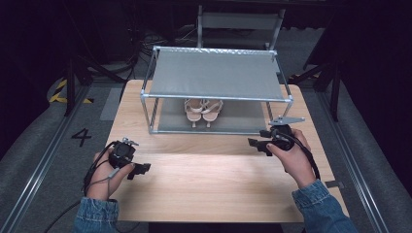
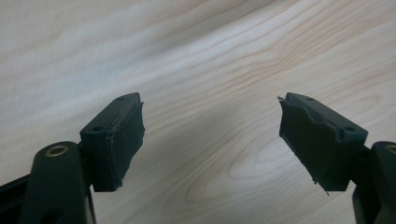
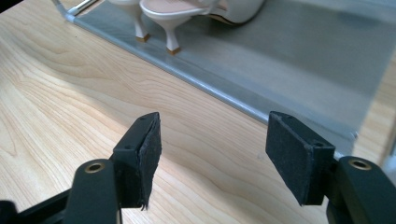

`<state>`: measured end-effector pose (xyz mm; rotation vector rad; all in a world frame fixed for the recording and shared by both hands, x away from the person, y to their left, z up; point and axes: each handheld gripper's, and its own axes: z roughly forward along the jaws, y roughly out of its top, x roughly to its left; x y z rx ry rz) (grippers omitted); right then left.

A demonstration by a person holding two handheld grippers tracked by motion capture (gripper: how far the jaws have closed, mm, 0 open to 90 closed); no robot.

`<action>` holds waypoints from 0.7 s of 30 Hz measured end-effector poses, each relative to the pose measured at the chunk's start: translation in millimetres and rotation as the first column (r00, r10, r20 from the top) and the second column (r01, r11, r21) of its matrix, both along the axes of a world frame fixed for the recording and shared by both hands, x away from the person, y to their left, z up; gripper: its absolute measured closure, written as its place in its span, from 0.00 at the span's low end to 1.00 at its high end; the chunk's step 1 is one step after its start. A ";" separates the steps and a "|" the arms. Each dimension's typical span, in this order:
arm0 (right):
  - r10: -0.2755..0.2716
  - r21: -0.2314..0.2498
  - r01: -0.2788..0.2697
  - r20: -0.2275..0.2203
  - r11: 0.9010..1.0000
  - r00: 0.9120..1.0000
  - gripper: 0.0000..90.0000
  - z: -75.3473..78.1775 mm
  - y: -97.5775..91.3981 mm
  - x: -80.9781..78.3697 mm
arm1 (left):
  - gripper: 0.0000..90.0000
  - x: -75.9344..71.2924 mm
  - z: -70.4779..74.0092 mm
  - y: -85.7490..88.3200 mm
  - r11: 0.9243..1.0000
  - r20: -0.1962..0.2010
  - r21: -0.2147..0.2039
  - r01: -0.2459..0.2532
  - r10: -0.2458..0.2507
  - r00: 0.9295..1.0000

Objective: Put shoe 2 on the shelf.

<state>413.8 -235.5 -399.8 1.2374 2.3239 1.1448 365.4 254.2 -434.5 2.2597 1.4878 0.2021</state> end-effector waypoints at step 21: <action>-0.072 -0.280 0.025 -0.157 0.960 0.985 0.26 -42.8 -59.2 2.8 | 0.22 -0.4 -0.9 20.3 0.999 0.022 0.028 0.028 -0.029 0.999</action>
